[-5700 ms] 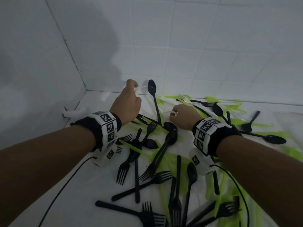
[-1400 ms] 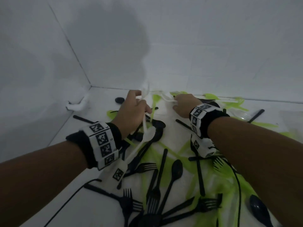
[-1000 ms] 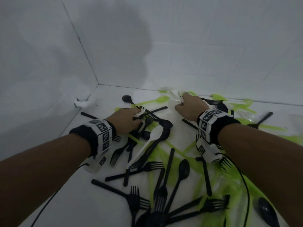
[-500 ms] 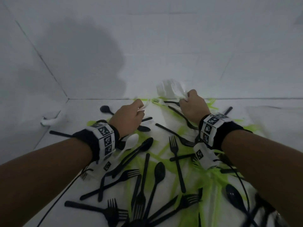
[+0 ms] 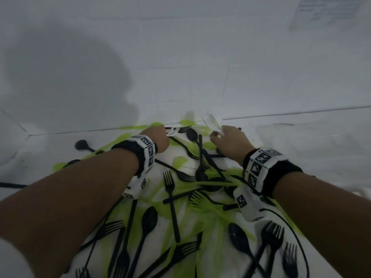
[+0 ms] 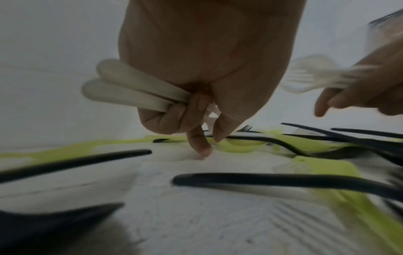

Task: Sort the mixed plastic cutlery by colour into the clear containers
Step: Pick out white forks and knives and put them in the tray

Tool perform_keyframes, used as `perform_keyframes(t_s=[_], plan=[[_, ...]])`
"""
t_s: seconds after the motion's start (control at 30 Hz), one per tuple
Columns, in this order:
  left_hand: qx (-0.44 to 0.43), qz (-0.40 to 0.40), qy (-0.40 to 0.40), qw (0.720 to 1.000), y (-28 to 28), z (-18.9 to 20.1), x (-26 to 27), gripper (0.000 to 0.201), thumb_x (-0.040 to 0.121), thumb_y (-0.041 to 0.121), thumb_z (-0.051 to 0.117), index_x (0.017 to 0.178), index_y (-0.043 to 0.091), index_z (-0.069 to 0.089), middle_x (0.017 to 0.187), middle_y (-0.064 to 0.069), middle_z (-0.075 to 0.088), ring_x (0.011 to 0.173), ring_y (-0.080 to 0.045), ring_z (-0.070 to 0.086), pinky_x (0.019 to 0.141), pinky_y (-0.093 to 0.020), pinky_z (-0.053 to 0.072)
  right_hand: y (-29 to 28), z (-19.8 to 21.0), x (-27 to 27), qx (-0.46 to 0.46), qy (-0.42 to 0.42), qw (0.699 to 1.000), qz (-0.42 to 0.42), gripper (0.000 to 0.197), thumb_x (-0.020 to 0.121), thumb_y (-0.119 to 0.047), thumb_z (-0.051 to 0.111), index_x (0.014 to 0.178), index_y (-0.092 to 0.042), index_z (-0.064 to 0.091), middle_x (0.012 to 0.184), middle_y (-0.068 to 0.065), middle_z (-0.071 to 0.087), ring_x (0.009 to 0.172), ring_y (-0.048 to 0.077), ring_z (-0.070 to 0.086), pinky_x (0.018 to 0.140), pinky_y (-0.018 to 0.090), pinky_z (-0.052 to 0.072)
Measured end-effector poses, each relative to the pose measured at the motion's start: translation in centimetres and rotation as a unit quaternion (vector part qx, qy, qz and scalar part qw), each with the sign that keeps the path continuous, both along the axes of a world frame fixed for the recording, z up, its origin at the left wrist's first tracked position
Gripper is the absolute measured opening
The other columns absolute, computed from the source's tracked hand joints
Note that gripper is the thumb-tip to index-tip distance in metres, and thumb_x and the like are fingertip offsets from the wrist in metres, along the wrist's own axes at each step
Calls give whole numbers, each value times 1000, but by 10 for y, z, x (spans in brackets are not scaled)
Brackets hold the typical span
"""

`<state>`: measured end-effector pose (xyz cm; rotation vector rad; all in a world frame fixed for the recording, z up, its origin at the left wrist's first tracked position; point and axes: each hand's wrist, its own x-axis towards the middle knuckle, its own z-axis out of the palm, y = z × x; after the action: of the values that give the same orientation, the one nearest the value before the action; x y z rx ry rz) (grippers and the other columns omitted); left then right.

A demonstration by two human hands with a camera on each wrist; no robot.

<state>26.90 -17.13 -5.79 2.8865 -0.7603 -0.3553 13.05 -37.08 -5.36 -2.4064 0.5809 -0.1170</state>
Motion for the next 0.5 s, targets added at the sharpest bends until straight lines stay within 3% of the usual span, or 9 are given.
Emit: perform_keyframes(t_s=[0.17,0.33,0.43,0.5], plan=[[-13,12,-25,1000,6,-10,4,8,101,22,43,101,15,41,96,-10,55,78,-27,51,66,-35,37,15,6,27,-41,-5,996,83,28,97,-36,53,90,-12,68,86,4,65,82,24,59,62,31,39],[-56,-4,-37,998,29,-14,5,21,101,27,49,106,8,55,100,-13,65,87,-31,60,74,-40,50,33,2,52,-102,63,982,144,28,98,-28,51,72,-17,48,75,-1,51,78,24,52,53,28,30],[-58,0,-26,998,42,-12,-1,17,101,26,49,105,11,55,98,-11,65,86,-32,60,74,-41,49,40,-2,63,-143,85,971,170,18,98,-27,51,84,-16,52,99,6,64,93,29,61,68,29,41],[-52,7,-35,998,49,-10,-4,19,102,25,49,114,12,54,96,-11,64,84,-33,60,71,-40,48,44,-1,66,-175,87,964,183,17,101,-30,47,91,-17,52,111,9,65,101,30,62,75,32,44]])
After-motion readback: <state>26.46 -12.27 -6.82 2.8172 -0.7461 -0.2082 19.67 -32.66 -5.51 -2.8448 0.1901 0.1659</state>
